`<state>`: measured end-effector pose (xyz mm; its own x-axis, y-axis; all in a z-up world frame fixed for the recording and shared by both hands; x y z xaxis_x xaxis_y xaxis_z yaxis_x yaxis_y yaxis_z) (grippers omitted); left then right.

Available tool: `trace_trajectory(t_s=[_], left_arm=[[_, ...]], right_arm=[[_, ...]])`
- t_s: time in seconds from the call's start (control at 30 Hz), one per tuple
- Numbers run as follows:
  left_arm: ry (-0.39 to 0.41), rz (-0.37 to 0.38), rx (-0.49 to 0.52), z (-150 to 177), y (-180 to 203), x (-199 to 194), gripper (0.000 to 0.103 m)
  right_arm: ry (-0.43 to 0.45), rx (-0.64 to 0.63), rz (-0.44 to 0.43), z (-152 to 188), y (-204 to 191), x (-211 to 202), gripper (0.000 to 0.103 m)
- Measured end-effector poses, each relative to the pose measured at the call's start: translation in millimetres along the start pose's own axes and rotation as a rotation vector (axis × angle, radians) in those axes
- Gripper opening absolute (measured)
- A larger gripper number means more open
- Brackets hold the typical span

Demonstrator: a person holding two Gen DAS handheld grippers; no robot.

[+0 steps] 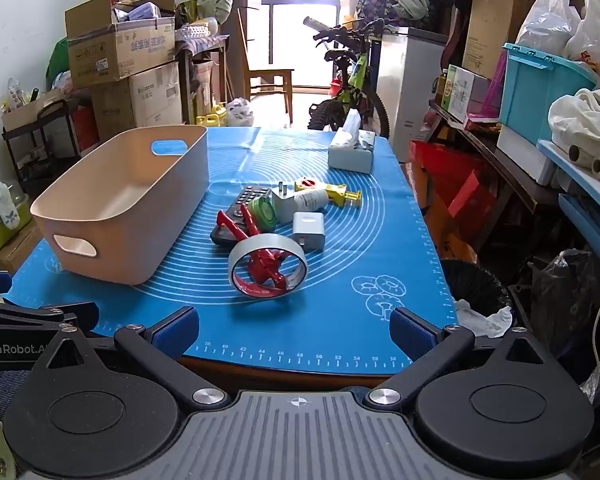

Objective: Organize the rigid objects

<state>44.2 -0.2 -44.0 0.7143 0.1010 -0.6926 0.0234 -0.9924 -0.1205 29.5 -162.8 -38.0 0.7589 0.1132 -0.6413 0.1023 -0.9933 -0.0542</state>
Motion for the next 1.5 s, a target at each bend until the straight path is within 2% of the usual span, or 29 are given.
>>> trace_trajectory(t_s=[1.5], left_arm=[[0.003, -0.003, 0.011, -0.2, 4.4, -4.9, 0.102]], right_arm=[[-0.007, 0.003, -0.002, 0.5, 0.9, 1.9, 0.1]])
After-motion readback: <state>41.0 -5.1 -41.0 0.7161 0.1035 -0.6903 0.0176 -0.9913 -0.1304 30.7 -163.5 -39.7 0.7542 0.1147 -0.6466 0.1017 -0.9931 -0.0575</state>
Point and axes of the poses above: each gripper's, at about its wrist camera, not at the fingertips, and x roughly the way its jaws point, y to its right, z to its underside, the point moved 6 cm from there along x, roughly the way its jaws point, and after that the axes turned 5 degrees about -z, right-handed, at the moved point
